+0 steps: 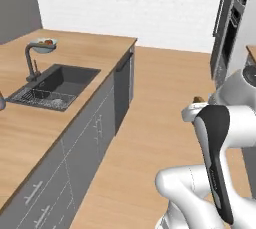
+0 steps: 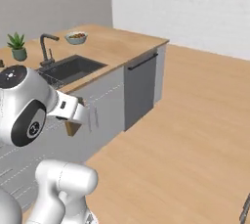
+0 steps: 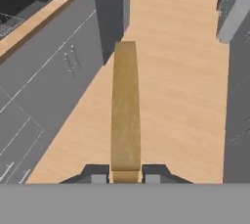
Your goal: Start the toaster. Once the lever pops up, take the bread to the plate on the dining counter.
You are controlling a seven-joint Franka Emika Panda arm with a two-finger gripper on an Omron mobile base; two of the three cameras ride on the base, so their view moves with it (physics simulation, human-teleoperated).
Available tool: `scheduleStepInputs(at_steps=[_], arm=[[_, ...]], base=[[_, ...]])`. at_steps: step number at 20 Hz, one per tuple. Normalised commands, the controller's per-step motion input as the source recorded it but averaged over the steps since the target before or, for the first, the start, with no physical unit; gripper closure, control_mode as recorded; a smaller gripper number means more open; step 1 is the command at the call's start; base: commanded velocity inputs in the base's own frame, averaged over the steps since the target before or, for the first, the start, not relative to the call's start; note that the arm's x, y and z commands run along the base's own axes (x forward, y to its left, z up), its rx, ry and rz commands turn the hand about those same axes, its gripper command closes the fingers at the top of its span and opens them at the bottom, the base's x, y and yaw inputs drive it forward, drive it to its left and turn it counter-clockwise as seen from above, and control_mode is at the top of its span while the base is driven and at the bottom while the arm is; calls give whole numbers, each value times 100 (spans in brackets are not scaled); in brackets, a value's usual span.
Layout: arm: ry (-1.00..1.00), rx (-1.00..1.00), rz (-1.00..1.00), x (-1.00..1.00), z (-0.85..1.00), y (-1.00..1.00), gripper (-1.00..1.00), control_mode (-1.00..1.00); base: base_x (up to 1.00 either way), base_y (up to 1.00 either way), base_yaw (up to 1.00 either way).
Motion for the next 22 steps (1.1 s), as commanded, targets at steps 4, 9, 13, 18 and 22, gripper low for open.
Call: scheduleStepInputs(at_steps=[4, 9, 13, 18, 22], arm=[[0, 0, 0, 0, 0, 0, 100, 100], [0, 0, 0, 0, 0, 0, 100, 100], [0, 0, 0, 0, 0, 0, 100, 100], [0, 0, 0, 0, 0, 0, 100, 100], [0, 0, 0, 0, 0, 0, 100, 100]], base=[[-40, 79, 73], [-77, 94, 51], [-88, 100, 37], [-40, 100, 53], [-11, 99, 79]])
